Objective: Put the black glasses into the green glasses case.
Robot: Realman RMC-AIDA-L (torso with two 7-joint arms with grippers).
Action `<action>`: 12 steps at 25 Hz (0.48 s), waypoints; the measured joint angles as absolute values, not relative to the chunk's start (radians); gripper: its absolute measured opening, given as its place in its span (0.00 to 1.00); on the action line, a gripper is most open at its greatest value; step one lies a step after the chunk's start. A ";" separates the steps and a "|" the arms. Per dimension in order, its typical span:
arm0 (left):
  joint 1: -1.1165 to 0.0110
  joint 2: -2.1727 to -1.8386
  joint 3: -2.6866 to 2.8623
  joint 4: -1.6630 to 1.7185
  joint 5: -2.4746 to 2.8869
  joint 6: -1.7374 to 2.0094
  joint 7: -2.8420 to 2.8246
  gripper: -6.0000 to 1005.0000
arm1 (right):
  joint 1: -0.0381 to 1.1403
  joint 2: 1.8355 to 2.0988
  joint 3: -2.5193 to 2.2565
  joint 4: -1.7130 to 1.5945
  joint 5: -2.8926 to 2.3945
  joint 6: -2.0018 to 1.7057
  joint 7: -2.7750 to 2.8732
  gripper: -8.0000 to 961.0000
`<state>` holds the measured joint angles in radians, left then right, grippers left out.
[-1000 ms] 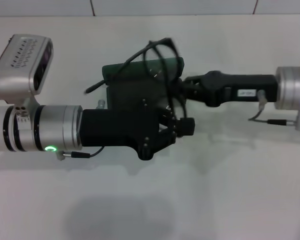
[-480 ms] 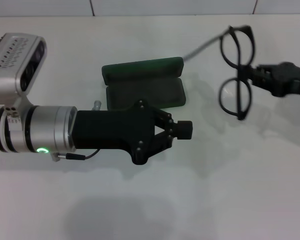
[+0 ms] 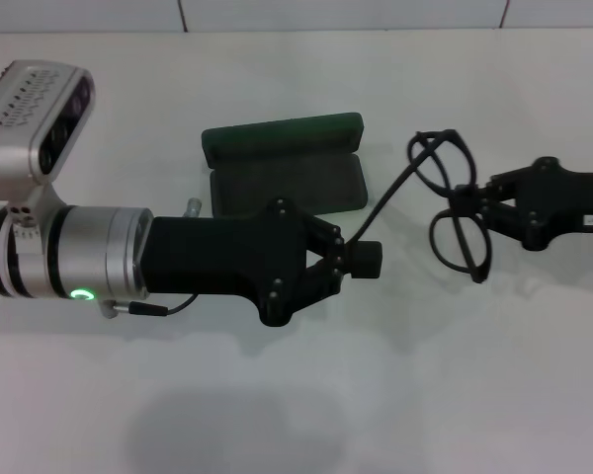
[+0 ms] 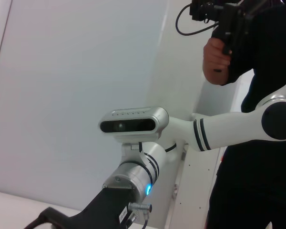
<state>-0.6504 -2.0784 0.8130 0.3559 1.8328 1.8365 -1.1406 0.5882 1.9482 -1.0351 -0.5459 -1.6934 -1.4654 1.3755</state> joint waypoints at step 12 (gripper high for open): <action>-0.653 -2.085 0.819 0.356 1.834 1.834 -1.141 0.01 | 0.656 2.002 -1.046 -0.558 -1.733 -1.449 1.328 0.12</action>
<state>-0.6535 -2.0846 0.8186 0.3560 1.8338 1.8343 -1.1413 0.6555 2.0016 -1.0461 -0.5585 -1.7334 -1.4488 1.3278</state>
